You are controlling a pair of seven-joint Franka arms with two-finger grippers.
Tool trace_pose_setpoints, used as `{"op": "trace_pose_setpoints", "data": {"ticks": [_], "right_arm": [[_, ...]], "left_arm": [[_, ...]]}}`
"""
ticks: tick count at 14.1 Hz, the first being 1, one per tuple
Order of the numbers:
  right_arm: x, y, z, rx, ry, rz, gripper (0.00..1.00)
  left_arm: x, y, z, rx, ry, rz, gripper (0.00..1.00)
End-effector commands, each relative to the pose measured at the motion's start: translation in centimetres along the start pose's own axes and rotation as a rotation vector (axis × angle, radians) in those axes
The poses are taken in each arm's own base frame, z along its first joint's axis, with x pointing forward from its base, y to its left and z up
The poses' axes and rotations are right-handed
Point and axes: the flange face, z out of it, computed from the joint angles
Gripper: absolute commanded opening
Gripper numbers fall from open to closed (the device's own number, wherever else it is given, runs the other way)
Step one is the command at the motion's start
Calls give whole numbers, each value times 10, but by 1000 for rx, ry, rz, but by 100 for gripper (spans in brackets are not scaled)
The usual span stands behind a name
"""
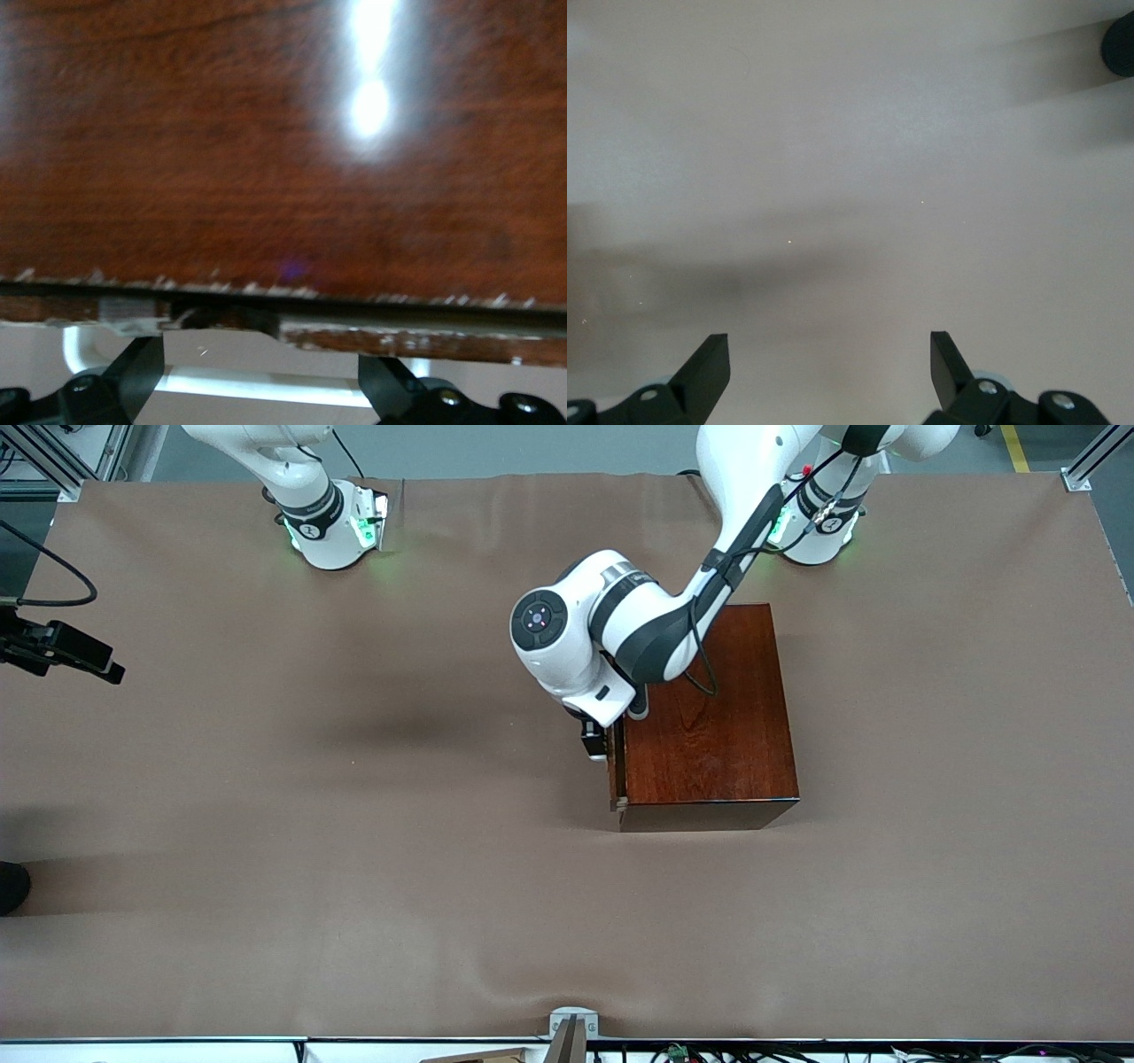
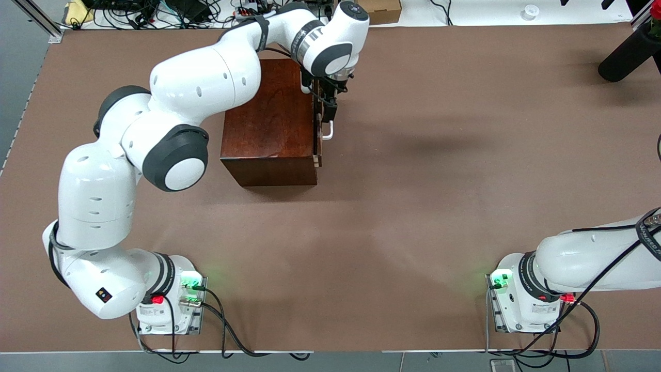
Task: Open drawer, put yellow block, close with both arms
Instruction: 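Push the drawer shut into the box with the left gripper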
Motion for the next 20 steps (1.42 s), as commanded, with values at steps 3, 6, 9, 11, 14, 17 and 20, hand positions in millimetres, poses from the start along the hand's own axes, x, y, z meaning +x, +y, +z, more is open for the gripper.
{"op": "trace_pose_setpoints", "data": {"ticks": [3, 6, 9, 11, 14, 17, 20], "right_arm": [[-6, 4, -8, 16, 10, 13, 100], [-6, 4, -10, 15, 13, 12, 100], [-6, 2, -10, 17, 13, 9, 100], [-6, 3, -10, 15, 15, 12, 100], [-6, 3, -10, 15, 15, 12, 100], [-6, 3, -10, 15, 15, 10, 100], [-6, 4, -10, 15, 13, 13, 100]], "left_arm": [[24, 15, -17, -47, 36, -15, 100], [28, 8, -51, -76, -4, -16, 100], [42, 0, -95, -106, -43, -24, 100], [59, -1, -121, -114, -56, -36, 100], [92, 15, -145, -131, -89, -82, 100], [111, 17, -166, -156, -106, -44, 100], [168, 48, -175, -127, -121, -10, 100]]}}
